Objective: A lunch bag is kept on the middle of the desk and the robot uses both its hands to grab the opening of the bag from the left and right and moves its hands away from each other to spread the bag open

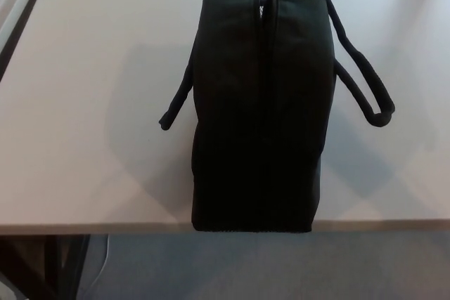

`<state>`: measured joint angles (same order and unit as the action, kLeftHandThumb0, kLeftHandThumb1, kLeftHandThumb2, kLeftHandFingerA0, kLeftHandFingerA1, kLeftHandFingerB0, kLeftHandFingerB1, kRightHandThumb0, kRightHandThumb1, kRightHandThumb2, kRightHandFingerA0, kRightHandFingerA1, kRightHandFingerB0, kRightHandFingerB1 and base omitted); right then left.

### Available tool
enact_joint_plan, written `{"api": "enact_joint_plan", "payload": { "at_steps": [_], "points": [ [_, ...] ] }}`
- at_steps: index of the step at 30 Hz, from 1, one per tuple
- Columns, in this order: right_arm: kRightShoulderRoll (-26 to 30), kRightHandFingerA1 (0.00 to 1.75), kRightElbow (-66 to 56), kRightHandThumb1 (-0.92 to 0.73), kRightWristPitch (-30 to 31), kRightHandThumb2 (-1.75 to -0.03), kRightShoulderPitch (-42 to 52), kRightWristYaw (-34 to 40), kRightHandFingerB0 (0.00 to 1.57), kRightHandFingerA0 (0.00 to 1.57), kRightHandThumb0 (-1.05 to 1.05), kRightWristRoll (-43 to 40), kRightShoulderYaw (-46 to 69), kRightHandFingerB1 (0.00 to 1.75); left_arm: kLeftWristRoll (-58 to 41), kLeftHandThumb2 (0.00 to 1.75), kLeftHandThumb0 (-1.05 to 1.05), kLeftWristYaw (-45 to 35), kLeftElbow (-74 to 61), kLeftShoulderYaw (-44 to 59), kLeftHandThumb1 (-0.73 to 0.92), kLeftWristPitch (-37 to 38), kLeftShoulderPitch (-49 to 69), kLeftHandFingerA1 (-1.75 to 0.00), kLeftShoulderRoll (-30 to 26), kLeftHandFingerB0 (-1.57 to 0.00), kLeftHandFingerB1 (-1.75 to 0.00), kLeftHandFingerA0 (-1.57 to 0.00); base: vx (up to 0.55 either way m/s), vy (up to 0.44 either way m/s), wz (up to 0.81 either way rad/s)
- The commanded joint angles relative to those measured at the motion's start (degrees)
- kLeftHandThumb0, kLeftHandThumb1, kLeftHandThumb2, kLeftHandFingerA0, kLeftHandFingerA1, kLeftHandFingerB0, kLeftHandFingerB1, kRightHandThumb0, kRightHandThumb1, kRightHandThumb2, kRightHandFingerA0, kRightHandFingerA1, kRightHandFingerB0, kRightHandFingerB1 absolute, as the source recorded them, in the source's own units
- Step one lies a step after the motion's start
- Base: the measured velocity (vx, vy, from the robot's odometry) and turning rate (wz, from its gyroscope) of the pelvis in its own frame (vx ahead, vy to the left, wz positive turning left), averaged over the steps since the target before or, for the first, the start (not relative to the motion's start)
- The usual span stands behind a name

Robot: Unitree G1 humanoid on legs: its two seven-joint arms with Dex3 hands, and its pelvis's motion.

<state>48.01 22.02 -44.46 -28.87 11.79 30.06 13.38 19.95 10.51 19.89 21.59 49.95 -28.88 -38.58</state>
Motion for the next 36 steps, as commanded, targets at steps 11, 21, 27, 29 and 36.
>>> {"api": "enact_joint_plan", "payload": {
  "at_steps": [11,21,27,29,36],
  "points": [
    [-0.4,0.35,22.6,-0.61,-1.2,-0.58,-44.3,4.2,0.19,0.44,-0.38,29.5,-30.8,0.29,42.6,0.58,-0.14,35.0,14.2,-35.4,0.59,-1.7,-28.4,-0.39,8.8,-0.34,-0.33,-0.58,0.00,0.000,0.00],
    [-2.5,0.47,20.4,-0.49,-1.0,-0.75,-44.8,6.6,0.05,0.41,-0.50,30.8,-37.2,0.35,48.2,0.59,-0.09,42.4,15.1,-46.7,0.57,-3.7,-27.4,-0.41,9.9,-0.36,-0.34,-0.63,0.00,0.000,0.00],
    [-5.0,0.38,22.2,-0.59,-1.7,-0.60,-44.6,6.4,0.09,0.48,-0.38,29.6,-40.4,0.24,48.8,0.60,-0.08,44.7,15.8,-51.1,0.57,-3.7,-26.8,-0.39,10.4,-0.36,-0.34,-0.55,0.00,0.000,0.00],
    [-6.4,0.37,22.7,-0.58,-0.7,-0.58,-44.2,7.9,0.11,0.49,-0.38,31.3,-42.6,0.27,49.4,0.64,-0.06,47.5,17.2,-53.4,0.54,-3.5,-27.4,-0.40,11.7,-0.38,-0.36,-0.56,0.00,0.000,0.00],
    [-9.2,0.48,24.4,-0.52,0.5,-0.77,-44.4,9.8,0.05,0.40,-0.52,34.5,-48.5,0.31,51.9,0.61,-0.09,50.3,16.9,-59.2,0.56,-4.5,-28.0,-0.40,12.4,-0.42,-0.36,-0.58,0.00,0.000,0.00]
  ]
}}
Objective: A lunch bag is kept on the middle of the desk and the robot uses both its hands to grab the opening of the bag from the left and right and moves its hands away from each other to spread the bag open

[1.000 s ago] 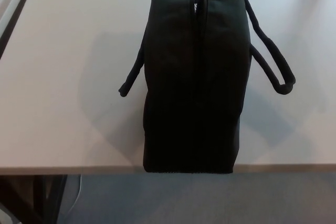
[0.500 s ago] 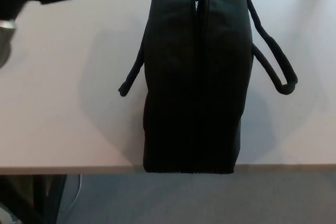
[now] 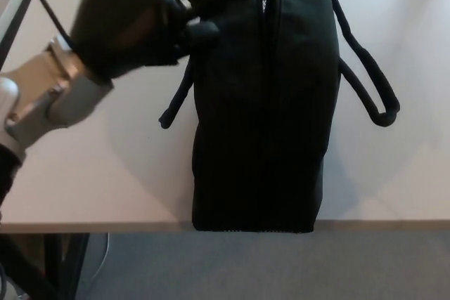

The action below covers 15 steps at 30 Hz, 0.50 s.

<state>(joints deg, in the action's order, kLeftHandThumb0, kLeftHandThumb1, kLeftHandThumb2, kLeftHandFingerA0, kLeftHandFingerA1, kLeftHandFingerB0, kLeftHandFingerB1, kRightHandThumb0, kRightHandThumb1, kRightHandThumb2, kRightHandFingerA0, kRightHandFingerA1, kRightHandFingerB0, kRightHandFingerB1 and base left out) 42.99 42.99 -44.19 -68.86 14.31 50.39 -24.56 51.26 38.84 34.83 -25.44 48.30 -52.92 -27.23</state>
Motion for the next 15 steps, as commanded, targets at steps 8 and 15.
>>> {"api": "enact_joint_plan", "payload": {
  "at_steps": [8,15],
  "points": [
    [-6.0,0.40,4.6,-0.61,-0.1,-0.59,-5.0,8.8,0.11,0.51,-0.41,14.8,-14.8,0.25,21.3,0.62,-0.07,24.9,3.9,-16.5,0.56,-4.7,-5.0,-0.40,0.5,-0.39,-0.36,-0.58,0.00,0.000,0.00],
    [-7.3,0.40,5.4,-0.63,-0.6,-0.63,-6.0,8.6,0.07,0.46,-0.40,15.8,-18.3,0.19,21.9,0.62,-0.01,29.2,5.4,-18.9,0.55,-5.2,-6.6,-0.40,-0.4,-0.40,-0.36,-0.57,0.00,0.000,0.00]
  ]
}}
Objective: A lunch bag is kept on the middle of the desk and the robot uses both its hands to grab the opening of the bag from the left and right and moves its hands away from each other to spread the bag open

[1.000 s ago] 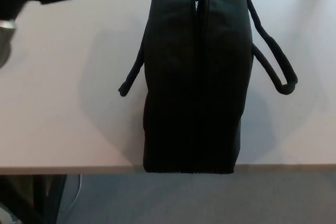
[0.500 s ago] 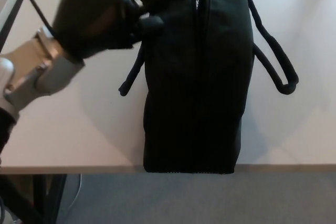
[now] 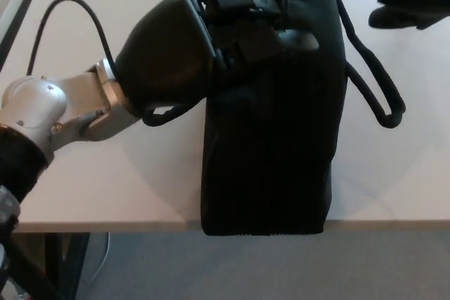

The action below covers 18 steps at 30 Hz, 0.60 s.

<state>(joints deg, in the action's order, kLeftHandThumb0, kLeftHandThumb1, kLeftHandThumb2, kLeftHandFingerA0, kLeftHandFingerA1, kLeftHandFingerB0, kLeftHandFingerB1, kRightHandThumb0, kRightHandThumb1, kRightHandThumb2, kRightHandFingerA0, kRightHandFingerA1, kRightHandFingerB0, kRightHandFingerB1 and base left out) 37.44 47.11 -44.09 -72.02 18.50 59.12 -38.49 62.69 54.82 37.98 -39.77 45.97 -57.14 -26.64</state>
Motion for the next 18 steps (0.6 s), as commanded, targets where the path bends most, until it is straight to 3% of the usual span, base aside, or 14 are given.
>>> {"api": "enact_joint_plan", "payload": {
  "at_steps": [1,2,6,8,13,14,18],
  "points": [
    [-1.8,0.40,1.2,-0.63,-0.7,-0.63,-2.9,4.2,0.07,0.46,-0.40,7.0,-4.5,0.19,10.6,0.62,-0.01,13.6,2.4,-4.8,0.55,-3.1,-2.6,-0.40,-1.1,-0.40,-0.36,-0.57,0.00,0.000,0.00],
    [-1.8,0.38,0.7,-0.61,-1.0,-0.58,-2.8,4.5,0.09,0.48,-0.44,7.5,-5.3,0.27,10.4,0.59,-0.04,13.2,2.6,-4.9,0.54,-2.8,-2.9,-0.38,-1.9,-0.41,-0.35,-0.53,0.00,0.000,0.00],
    [-2.0,0.38,1.0,-0.53,-0.9,-0.56,-2.8,5.8,0.12,0.47,-0.36,8.1,-6.5,0.27,10.2,0.60,-0.05,12.7,3.5,-5.8,0.56,-1.8,-4.0,-0.37,-3.0,-0.38,-0.34,-0.49,0.00,0.000,0.00],
    [-1.8,0.45,0.7,-0.49,-0.9,-0.70,-3.0,6.7,0.07,0.39,-0.44,9.1,-7.5,0.30,10.8,0.60,-0.05,15.1,4.1,-6.3,0.58,-2.2,-4.8,-0.38,-3.2,-0.41,-0.35,-0.52,0.00,0.000,0.00],
    [-1.7,0.47,0.7,-0.50,-1.2,-0.73,-2.9,8.1,0.06,0.41,-0.50,9.4,-8.0,0.29,11.3,0.65,-0.05,17.1,5.5,-7.1,0.59,-1.9,-6.0,-0.41,-3.5,-0.40,-0.36,-0.55,0.00,0.000,0.00],
    [-1.7,0.39,0.6,-0.59,-0.6,-0.61,-2.9,9.1,0.09,0.46,-0.40,10.5,-8.7,0.20,11.4,0.67,-0.03,17.9,5.8,-7.2,0.58,-1.9,-6.1,-0.41,-3.4,-0.42,-0.37,-0.57,0.00,0.000,0.00],
    [-2.1,0.33,1.7,-0.59,0.3,-0.58,-3.5,15.9,0.13,0.40,-0.40,14.3,-11.5,0.28,11.5,0.69,-0.05,19.0,6.7,-7.6,0.55,-1.3,-6.2,-0.42,-3.5,-0.47,-0.38,-0.62,0.00,0.000,0.00]
  ]
}}
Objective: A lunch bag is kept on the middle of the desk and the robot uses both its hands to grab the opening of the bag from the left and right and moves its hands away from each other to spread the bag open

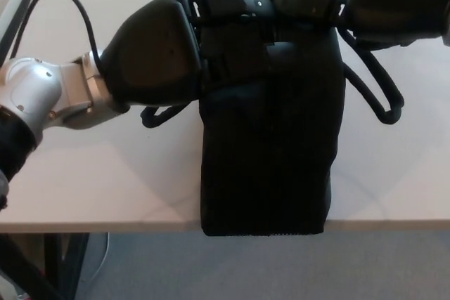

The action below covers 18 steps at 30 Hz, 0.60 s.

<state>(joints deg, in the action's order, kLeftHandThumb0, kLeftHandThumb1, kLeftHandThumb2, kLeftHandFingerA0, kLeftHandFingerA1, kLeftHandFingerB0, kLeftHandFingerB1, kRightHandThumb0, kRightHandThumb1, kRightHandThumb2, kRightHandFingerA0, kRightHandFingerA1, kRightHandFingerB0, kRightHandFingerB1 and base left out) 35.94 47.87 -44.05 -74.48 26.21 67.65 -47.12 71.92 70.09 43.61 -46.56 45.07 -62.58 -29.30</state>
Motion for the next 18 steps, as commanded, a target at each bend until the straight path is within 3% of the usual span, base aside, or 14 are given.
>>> {"api": "enact_joint_plan", "payload": {
  "at_steps": [1,3,4,6,7,9,10,11,12,13,18],
  "points": [
    [-0.8,0.33,1.5,-0.59,0.0,-0.58,-1.3,9.2,0.13,0.40,-0.40,6.4,-3.7,0.28,2.5,0.69,-0.05,4.1,1.0,-0.9,0.55,-0.6,-0.5,-0.42,-1.0,-0.47,-0.38,-0.62,0.00,0.000,0.00],
    [-1.0,0.33,2.3,-0.57,-0.1,-0.57,-1.4,9.7,0.17,0.39,-0.41,6.4,-4.5,0.29,2.3,0.59,-0.15,5.0,1.3,-1.0,0.56,0.0,-0.2,-0.43,-1.0,-0.78,-0.49,-0.73,0.00,0.000,0.00],
    [-1.1,0.36,2.7,-0.56,-0.2,-0.57,-1.2,10.1,0.26,0.47,-0.32,6.1,-4.7,0.30,2.0,0.58,-0.19,5.4,1.5,-1.1,0.55,1.0,0.1,-0.45,-1.1,-0.91,-0.66,-0.80,0.00,0.000,0.00],
    [-1.1,0.37,2.8,-0.55,-0.5,-0.57,-0.9,8.7,0.28,0.48,-0.25,5.1,-4.4,0.31,2.1,0.58,-0.22,6.1,1.6,-1.3,0.54,1.5,0.4,-0.47,-1.2,-0.94,-0.68,-0.83,0.00,0.000,0.00],
    [-0.9,0.58,2.6,-0.39,-1.0,-0.87,-0.5,6.9,0.15,0.37,-0.18,3.9,-3.9,0.49,2.5,0.58,-0.26,7.2,1.4,-1.4,0.53,1.3,0.9,-0.55,-1.6,-0.99,-0.72,-0.91,0.00,0.000,0.00],
    [-0.5,0.58,1.9,-0.41,-1.1,-0.88,0.0,6.0,0.11,0.37,-0.23,3.5,-3.6,0.48,2.3,0.59,-0.25,8.7,1.1,-1.3,0.54,1.6,1.9,-0.58,-1.8,-0.95,-0.75,-0.92,0.00,0.000,0.00],
    [-0.1,0.36,1.3,-0.59,-1.3,-0.58,0.6,5.8,0.23,0.47,-0.35,3.2,-3.4,0.29,2.5,0.59,-0.24,9.3,0.9,-1.5,0.53,1.5,2.4,-0.59,-1.8,-0.95,-0.75,-0.91,0.00,0.000,0.00],
    [0.1,0.57,1.1,-0.42,-1.3,-0.90,1.0,5.8,0.07,0.35,-0.28,3.0,-3.3,0.46,2.5,0.61,-0.23,9.3,0.7,-1.6,0.51,1.3,2.7,-0.59,-1.9,-0.99,-0.72,-0.91,0.00,0.000,0.00],
    [0.2,0.57,0.9,-0.42,-1.2,-0.90,1.2,6.0,0.07,0.35,-0.28,3.0,-3.2,0.46,2.5,0.61,-0.23,9.3,0.7,-1.7,0.51,1.3,3.0,-0.59,-2.0,-0.99,-0.72,-0.91,0.00,0.000,0.00],
    [0.2,0.37,0.8,-0.58,-0.9,-0.58,1.6,6.6,0.16,0.48,-0.35,3.1,-3.1,0.29,2.7,0.61,-0.23,9.5,0.7,-1.8,0.49,0.9,3.5,-0.59,-2.1,-1.01,-0.68,-0.90,0.00,0.000,0.00],
    [0.6,0.39,0.7,-0.63,-1.3,-0.62,2.2,7.0,0.13,0.51,-0.48,3.4,-3.2,0.28,1.3,0.68,-0.16,7.7,0.9,-1.9,0.43,2.4,5.3,-0.56,-2.7,-1.03,-0.66,-0.90,0.00,0.000,0.00]
  ]
}}
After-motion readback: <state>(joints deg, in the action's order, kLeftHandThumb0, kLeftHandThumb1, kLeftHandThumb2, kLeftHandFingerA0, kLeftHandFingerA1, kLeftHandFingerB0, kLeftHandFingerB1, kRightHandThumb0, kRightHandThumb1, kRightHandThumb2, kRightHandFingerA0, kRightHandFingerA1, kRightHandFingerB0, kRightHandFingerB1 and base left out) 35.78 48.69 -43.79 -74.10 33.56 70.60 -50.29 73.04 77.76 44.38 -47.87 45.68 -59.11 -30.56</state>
